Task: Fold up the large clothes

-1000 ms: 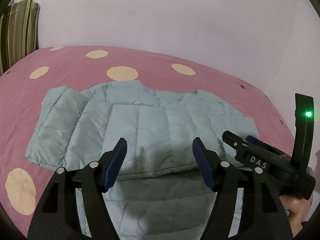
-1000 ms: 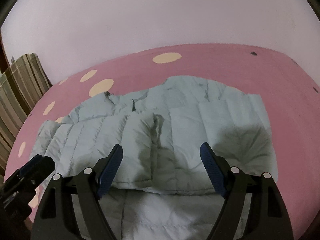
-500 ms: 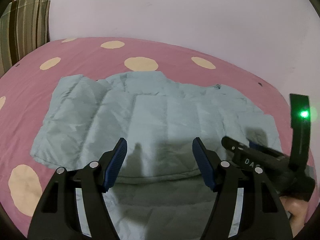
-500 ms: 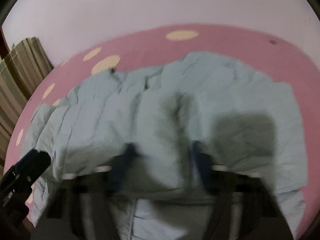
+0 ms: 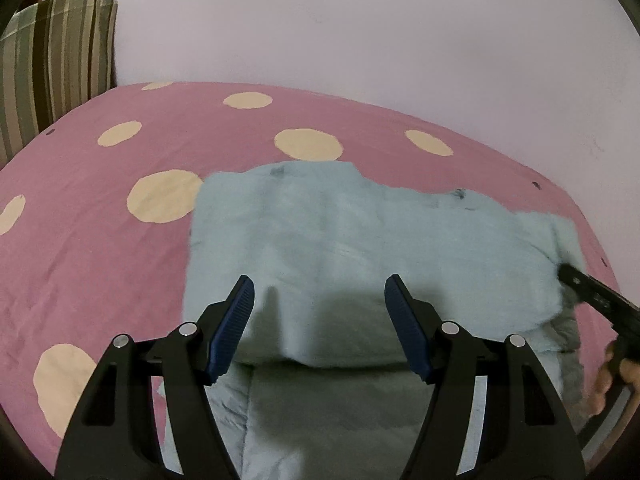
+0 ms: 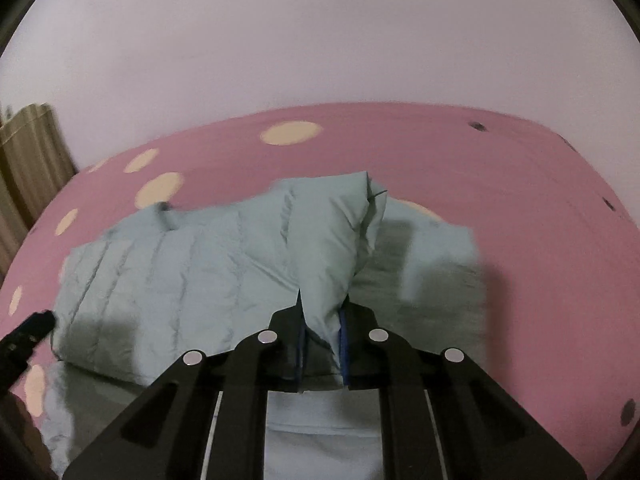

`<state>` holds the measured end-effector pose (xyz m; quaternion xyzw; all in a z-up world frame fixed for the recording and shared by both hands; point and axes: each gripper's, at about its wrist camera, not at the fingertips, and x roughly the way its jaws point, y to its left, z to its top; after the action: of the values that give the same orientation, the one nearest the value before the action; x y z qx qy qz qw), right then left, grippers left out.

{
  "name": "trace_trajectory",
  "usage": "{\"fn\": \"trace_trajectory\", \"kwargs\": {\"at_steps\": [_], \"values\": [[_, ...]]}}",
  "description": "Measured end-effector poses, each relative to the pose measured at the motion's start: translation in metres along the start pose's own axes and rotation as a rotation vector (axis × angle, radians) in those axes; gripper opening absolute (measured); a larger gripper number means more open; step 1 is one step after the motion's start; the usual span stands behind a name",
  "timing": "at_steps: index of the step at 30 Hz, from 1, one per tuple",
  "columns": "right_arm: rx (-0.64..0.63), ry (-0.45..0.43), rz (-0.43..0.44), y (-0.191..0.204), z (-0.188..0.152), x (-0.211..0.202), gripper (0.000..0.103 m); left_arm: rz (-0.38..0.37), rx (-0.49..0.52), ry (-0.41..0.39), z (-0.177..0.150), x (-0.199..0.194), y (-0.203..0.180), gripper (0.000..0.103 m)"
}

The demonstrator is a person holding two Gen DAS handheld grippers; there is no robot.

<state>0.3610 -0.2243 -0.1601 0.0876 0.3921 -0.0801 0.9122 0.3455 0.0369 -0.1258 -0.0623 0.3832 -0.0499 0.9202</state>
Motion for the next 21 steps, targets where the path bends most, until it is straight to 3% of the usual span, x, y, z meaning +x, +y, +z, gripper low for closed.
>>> {"fn": "trace_trajectory", "kwargs": {"at_steps": [7,15,18,20,21], "values": [[0.037,0.099,-0.064,-0.045,-0.025,0.031,0.013,0.117,0.033,0.056,-0.007,0.037,0.011,0.068],[-0.019,0.108,-0.089,-0.039,-0.029,0.044,0.016,0.153,0.013,0.127,-0.011,0.056,0.027,0.068],[-0.002,0.087,-0.079,-0.039,-0.020,0.021,0.022,0.130,0.002,0.097,-0.002,0.038,0.027,0.067],[0.005,0.027,-0.086,-0.036,-0.010,0.005,0.044,0.114,-0.003,0.045,0.009,0.025,0.027,0.067],[0.007,-0.008,-0.092,-0.035,-0.005,-0.004,0.049,0.114,-0.008,0.024,0.016,0.022,0.027,0.067]]}}
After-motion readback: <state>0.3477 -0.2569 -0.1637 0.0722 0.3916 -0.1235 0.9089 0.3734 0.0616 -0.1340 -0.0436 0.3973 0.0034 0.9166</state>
